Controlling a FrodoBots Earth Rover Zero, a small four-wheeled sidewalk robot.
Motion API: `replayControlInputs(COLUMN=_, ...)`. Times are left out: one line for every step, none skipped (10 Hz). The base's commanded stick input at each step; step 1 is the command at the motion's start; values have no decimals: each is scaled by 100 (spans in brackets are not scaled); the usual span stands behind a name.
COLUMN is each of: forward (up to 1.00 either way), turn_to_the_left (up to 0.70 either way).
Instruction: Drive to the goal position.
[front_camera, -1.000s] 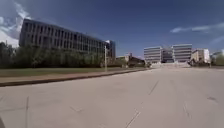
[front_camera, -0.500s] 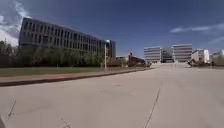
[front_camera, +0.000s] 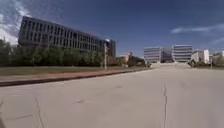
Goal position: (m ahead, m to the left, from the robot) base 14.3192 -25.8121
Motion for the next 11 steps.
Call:
replayControlInputs(forward=65, turn_to_the_left=-1)
replayControlInputs(forward=66, turn_to_the_left=-1)
replayControlInputs(forward=66, turn_to_the_left=-1)
replayControlInputs(forward=66, turn_to_the_left=-1)
replayControlInputs(forward=66, turn_to_the_left=-1)
replayControlInputs(forward=66, turn_to_the_left=-2)
replayControlInputs(forward=66, turn_to_the_left=-5)
replayControlInputs(forward=67, turn_to_the_left=-28)
replayControlInputs(forward=69, turn_to_the_left=-31)
replayControlInputs(forward=70, turn_to_the_left=-34)
replayControlInputs(forward=70, turn_to_the_left=-34)
